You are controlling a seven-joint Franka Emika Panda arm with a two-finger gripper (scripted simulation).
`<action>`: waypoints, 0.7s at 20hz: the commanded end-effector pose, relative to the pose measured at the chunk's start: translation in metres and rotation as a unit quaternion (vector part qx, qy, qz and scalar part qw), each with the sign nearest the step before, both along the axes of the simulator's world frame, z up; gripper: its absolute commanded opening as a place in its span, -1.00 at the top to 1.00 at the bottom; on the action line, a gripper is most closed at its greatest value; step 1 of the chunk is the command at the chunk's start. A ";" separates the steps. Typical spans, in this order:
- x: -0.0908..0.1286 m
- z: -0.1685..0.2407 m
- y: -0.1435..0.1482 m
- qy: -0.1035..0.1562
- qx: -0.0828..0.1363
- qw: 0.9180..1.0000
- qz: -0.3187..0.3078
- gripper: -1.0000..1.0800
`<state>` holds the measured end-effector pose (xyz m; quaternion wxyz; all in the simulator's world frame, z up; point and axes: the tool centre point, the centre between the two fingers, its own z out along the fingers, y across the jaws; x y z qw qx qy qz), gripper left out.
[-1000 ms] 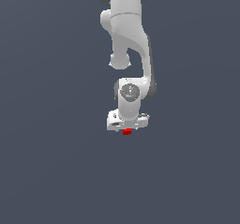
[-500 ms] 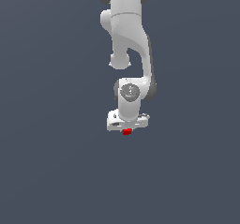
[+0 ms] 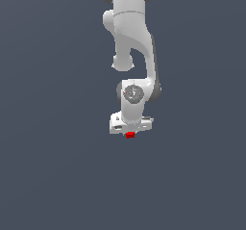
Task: Pick up the red cube and move it to a goal position.
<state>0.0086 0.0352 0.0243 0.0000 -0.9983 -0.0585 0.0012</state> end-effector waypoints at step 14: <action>0.022 0.108 0.004 -0.001 0.000 1.000 0.000 1.00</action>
